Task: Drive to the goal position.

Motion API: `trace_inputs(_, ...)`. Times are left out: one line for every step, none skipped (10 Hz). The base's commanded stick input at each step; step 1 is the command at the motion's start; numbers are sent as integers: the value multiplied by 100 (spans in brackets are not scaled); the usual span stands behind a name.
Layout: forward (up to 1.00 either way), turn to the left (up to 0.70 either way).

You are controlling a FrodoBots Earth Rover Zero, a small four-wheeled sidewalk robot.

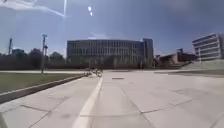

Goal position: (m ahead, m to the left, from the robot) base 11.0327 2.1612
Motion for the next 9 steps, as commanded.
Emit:
trace_inputs(70,0)
trace_inputs(70,7)
trace_inputs(70,21)
trace_inputs(70,10)
trace_inputs(70,-1)
trace_inputs(70,-1)
trace_inputs(70,-1)
trace_inputs(70,-1)
trace_inputs(70,-1)
